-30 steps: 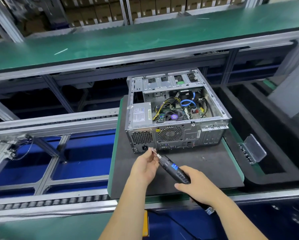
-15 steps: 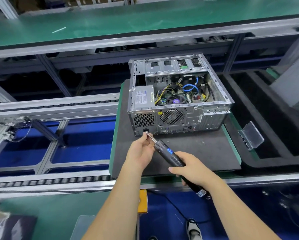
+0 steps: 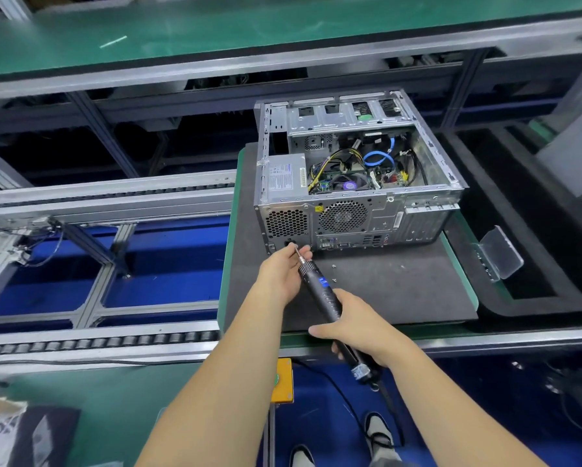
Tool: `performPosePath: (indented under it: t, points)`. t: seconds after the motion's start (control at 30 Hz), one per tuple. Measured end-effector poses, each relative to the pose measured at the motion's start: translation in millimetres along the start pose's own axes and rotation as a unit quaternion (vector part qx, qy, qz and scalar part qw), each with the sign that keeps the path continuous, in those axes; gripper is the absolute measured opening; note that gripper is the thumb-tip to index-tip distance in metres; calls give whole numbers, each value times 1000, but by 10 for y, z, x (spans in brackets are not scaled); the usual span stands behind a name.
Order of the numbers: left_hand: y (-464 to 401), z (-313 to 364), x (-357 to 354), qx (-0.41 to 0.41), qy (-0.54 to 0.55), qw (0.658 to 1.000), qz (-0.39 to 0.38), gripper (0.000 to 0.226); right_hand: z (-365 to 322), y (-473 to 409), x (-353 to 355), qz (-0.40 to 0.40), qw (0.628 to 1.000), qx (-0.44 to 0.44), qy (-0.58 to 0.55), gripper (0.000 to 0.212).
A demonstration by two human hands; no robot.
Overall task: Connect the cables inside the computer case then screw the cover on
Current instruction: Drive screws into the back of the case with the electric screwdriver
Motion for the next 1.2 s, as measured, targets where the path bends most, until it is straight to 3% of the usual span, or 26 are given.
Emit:
performPosePath:
  t: [0.13, 0.33, 0.43, 0.53, 0.6, 0.67, 0.7, 0.8, 0.97, 1.03, 1.2]
  points:
    - [-145, -155, -18, 60, 7, 998, 2, 19, 82, 16, -122, -9, 999, -30, -24, 71]
    - [-240, -358, -16, 97, -3, 995, 9, 16, 176, 33, -182, 57, 997, -23, 34, 71]
    - [-238, -349, -63, 77, -57, 995, 24, 12, 171, 21, -183, 82, 996, -36, 31, 66]
    - [-229, -172, -20, -41, -214, 972, 92, 11, 132, -1, -190, 96, 994, -40, 35, 66]
    - [-163, 92, 66, -223, -362, 888, 178, 18, 117, -22, -191, 99, 994, -42, 31, 64]
    - [44, 367, 131, -388, -362, 811, 246, 24, 107, -41, -192, 98, 994, -47, 24, 61]
    - [143, 492, 173, -437, -298, 807, 263, 23, 100, -52, -193, 97, 994, -48, 23, 60]
    - [160, 798, 238, -446, -120, 848, 260, 15, 71, -86, -200, 99, 993, -53, 24, 57]
    - [-103, 808, 85, -259, -120, 955, 86, 55, 64, -121, -233, 100, 993, -63, 29, 54]
    - [-102, 711, 105, -235, -129, 961, 62, 66, 84, -127, -236, 100, 992, -64, 33, 54]
    - [54, 862, -44, -325, -111, 937, 69, 70, 114, -162, -257, 116, 991, -58, 46, 56]
Point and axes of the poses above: each hand's wrist, its own y-axis away from the middle knuckle, its own x-axis out of the back of the hand, z = x × y, the point moved 5 cm from there along -y, towards the middle knuckle, and after that the axes turned 13 degrees about z, right-handed, at the moved point
